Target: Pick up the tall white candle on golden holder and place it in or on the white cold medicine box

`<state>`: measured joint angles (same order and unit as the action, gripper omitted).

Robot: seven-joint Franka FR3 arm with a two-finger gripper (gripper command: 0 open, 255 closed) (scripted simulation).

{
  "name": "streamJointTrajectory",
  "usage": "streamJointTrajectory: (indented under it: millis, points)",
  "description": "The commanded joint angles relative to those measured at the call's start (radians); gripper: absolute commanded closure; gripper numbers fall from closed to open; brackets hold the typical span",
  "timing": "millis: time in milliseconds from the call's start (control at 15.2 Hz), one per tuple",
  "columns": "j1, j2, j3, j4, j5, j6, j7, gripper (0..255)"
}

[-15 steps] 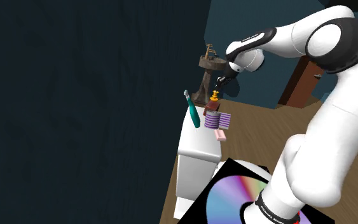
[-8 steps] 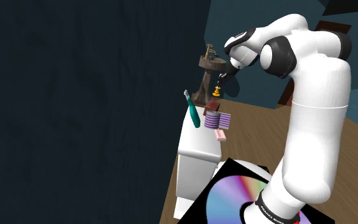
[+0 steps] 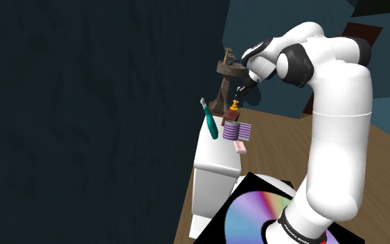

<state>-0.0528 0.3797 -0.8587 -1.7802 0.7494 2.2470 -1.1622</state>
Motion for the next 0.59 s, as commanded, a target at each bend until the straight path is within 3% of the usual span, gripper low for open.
streamJointTrajectory:
  millis: [0, 528]
  points:
    - [-0.003, 0.006, 0.007, -0.014, 0.014, 0.017, -0.014, 255]
    - [-0.017, 0.033, 0.029, -0.036, 0.055, 0.051, -0.05, 255]
